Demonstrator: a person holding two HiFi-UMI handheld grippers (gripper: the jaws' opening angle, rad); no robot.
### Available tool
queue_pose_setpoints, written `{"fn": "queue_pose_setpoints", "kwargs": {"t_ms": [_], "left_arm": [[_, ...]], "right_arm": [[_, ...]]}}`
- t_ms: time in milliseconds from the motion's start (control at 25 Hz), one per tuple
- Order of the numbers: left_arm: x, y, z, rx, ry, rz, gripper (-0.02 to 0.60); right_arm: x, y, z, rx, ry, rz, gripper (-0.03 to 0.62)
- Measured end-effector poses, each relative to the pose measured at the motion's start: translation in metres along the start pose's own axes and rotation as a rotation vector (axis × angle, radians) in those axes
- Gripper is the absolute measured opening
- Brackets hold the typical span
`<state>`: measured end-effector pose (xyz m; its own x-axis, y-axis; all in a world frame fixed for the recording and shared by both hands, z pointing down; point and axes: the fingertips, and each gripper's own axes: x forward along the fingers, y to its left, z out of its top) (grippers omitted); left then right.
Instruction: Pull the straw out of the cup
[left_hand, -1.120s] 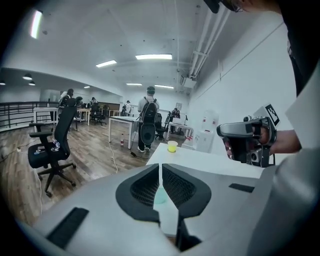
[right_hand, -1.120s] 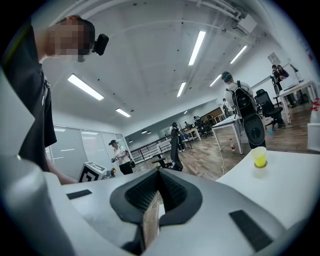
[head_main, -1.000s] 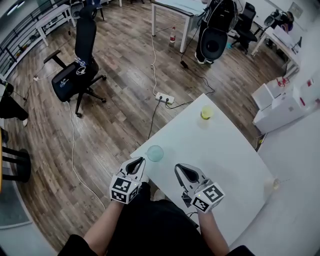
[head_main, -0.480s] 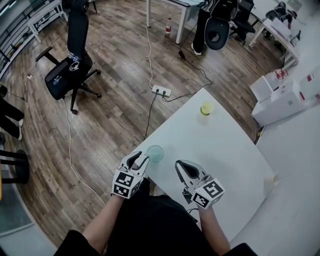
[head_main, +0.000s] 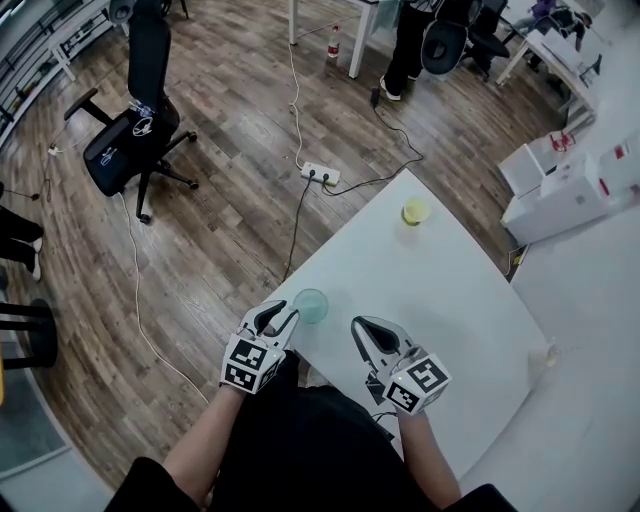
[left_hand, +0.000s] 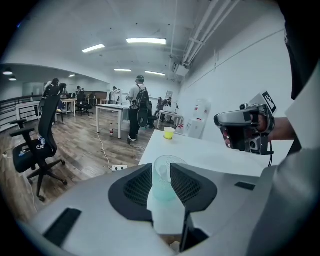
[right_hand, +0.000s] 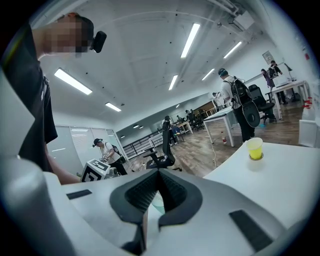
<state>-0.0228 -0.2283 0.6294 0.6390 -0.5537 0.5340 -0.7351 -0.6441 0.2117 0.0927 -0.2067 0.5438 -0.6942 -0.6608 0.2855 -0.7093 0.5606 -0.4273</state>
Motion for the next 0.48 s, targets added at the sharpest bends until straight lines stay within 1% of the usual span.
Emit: {"fn": "queue_pose_setpoints", "kwargs": {"t_ms": [120,360,480], "left_arm": [[0.0012,0.0006,0.0,-0.002,0.004,-0.01,0.111],[0.0046,0.0012,0.0007,0.002,0.003,-0.033,0.063],[0.0046,0.0009,0.0014,-0.004,-0.001,-0.043,0.06]], "right_arm": [[0.0008,0.0,0.0015,-0.001,-0.006,-0.001,0.021],[0.0023,-0.0031,0.0013,-0.002,-0.004,-0.019,0.021],[0.0017,-0.0039,0.0019,0.009,-0.009,-0.024,0.021]]}}
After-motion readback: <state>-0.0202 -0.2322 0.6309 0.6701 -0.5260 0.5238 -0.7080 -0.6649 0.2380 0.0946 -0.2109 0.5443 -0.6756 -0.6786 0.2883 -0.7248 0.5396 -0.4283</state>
